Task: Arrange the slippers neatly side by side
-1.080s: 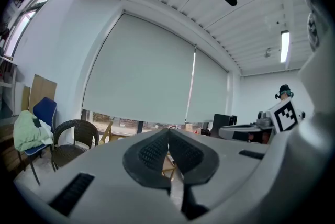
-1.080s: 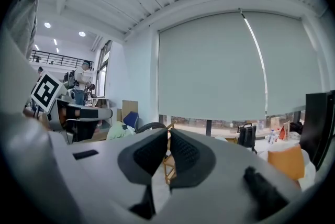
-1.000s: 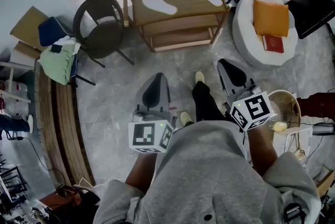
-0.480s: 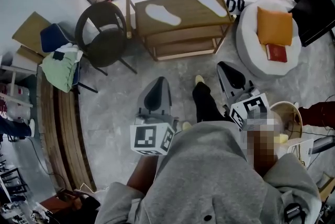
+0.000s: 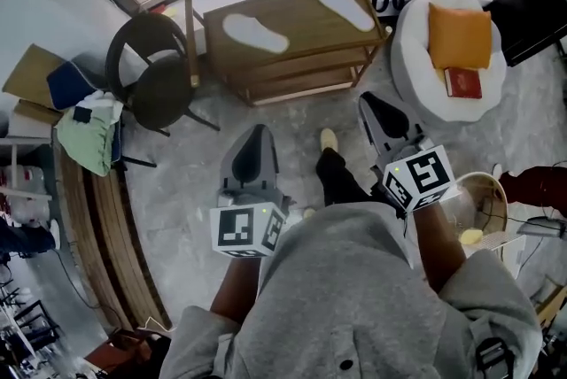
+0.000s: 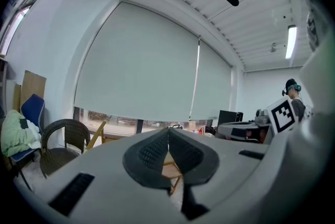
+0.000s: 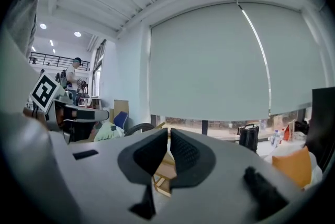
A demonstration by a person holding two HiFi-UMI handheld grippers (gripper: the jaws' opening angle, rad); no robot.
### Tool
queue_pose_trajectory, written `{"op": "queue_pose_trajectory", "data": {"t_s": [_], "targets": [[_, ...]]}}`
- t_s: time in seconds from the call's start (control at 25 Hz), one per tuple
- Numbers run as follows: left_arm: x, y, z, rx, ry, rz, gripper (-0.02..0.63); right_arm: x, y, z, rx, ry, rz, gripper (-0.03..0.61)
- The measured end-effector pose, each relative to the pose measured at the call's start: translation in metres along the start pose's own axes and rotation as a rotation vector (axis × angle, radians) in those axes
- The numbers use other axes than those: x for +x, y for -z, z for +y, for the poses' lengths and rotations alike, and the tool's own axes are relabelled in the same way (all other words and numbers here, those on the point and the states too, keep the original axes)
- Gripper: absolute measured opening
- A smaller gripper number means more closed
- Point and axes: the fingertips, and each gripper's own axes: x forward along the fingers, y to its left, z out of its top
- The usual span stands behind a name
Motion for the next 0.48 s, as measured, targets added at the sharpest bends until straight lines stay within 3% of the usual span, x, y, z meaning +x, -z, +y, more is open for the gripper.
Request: {"op": "queue_pose_trajectory", "data": {"t_s": [0.48], "targets": [[0.098,-0.011,0.018,-0.021,-0.033,0.066,0.015,0.075,-0.002,-0.068,0.033,-0.028,0.062,0.032]]}}
